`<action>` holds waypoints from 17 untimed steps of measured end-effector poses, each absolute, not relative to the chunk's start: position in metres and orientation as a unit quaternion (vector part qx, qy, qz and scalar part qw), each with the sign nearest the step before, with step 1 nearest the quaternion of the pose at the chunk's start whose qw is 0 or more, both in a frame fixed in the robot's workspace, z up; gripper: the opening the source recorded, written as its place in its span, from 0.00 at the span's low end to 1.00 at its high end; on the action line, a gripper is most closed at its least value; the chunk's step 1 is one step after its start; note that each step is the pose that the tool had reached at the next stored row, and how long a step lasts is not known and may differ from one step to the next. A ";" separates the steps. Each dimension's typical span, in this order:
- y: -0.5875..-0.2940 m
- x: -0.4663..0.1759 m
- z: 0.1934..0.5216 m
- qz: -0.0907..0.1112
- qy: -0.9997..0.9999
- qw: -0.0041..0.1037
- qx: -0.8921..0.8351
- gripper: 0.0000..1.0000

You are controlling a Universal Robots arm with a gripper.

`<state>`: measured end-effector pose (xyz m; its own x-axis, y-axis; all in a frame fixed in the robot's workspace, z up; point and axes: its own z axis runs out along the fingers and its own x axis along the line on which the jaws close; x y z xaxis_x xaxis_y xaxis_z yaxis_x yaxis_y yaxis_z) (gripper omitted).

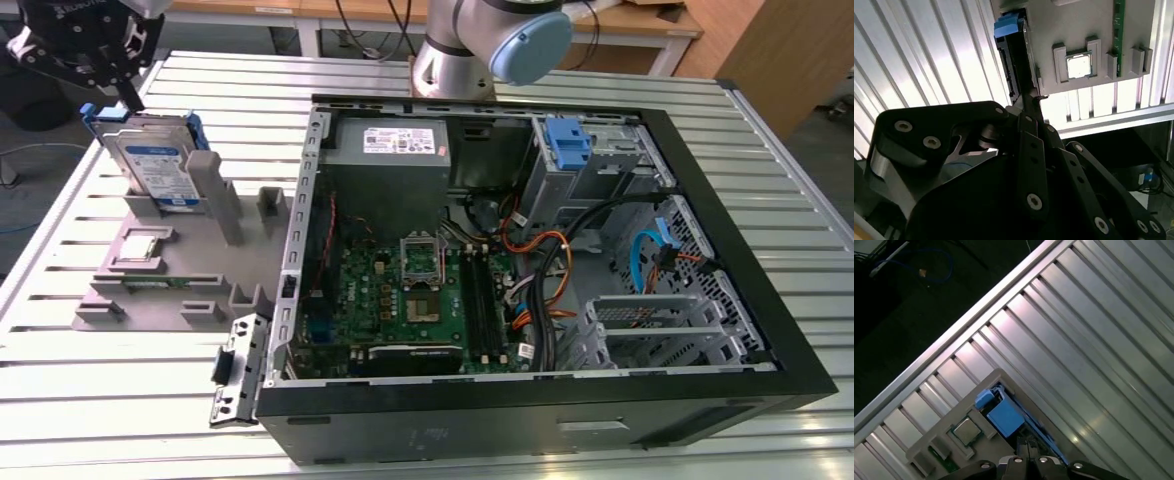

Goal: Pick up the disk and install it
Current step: 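Pick up the disk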

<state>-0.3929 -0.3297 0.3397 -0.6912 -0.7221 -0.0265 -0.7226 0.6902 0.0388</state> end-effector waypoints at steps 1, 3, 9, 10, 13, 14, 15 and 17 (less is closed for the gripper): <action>-0.330 -0.393 0.340 0.023 0.916 0.004 -0.400 0.10; -0.330 -0.393 0.340 0.023 0.912 0.004 -0.409 0.10; -0.330 -0.393 0.340 0.023 0.912 0.004 -0.410 0.10; -0.330 -0.393 0.340 0.023 0.912 0.004 -0.410 0.10; -0.330 -0.393 0.340 0.023 0.912 0.004 -0.410 0.10; -0.330 -0.393 0.340 0.023 0.912 0.004 -0.410 0.10; -0.330 -0.393 0.340 0.023 0.911 0.004 -0.412 0.10; -0.330 -0.393 0.340 0.023 0.909 0.004 -0.417 0.10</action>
